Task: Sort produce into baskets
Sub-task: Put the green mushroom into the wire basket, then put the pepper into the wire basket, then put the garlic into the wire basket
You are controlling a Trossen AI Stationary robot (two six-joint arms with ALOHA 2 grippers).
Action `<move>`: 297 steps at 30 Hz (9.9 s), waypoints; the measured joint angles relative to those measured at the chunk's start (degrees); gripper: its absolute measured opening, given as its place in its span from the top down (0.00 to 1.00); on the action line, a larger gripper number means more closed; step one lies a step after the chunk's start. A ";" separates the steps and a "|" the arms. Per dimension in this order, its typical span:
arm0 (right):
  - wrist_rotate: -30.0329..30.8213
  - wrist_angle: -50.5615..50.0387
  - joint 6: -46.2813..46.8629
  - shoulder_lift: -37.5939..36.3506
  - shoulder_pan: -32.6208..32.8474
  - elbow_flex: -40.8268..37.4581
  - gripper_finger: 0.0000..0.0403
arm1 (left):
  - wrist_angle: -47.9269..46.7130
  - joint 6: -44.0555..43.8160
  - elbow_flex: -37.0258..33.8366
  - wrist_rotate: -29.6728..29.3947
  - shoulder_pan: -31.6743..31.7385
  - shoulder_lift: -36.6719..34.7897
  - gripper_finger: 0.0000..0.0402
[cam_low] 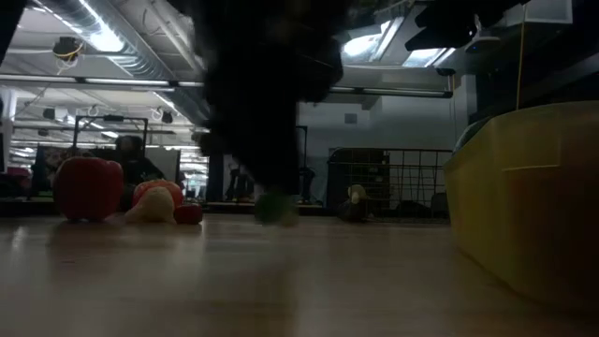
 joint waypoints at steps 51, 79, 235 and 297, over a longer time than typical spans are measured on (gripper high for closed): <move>0.00 0.02 -0.01 0.02 -0.01 -0.02 0.07 | 33.66 26.77 -0.02 -1.84 42.53 -4.19 0.50; 0.00 0.04 -0.01 0.02 0.01 -0.02 0.07 | -27.84 38.03 0.02 4.53 45.74 -20.39 0.42; -0.39 0.28 -0.03 0.02 0.01 -0.02 0.07 | 63.38 33.61 -8.90 -10.30 41.66 3.33 0.72; -0.43 0.22 -0.03 0.01 0.01 -0.02 0.07 | -21.41 4.74 -27.08 -6.14 26.53 -29.02 0.43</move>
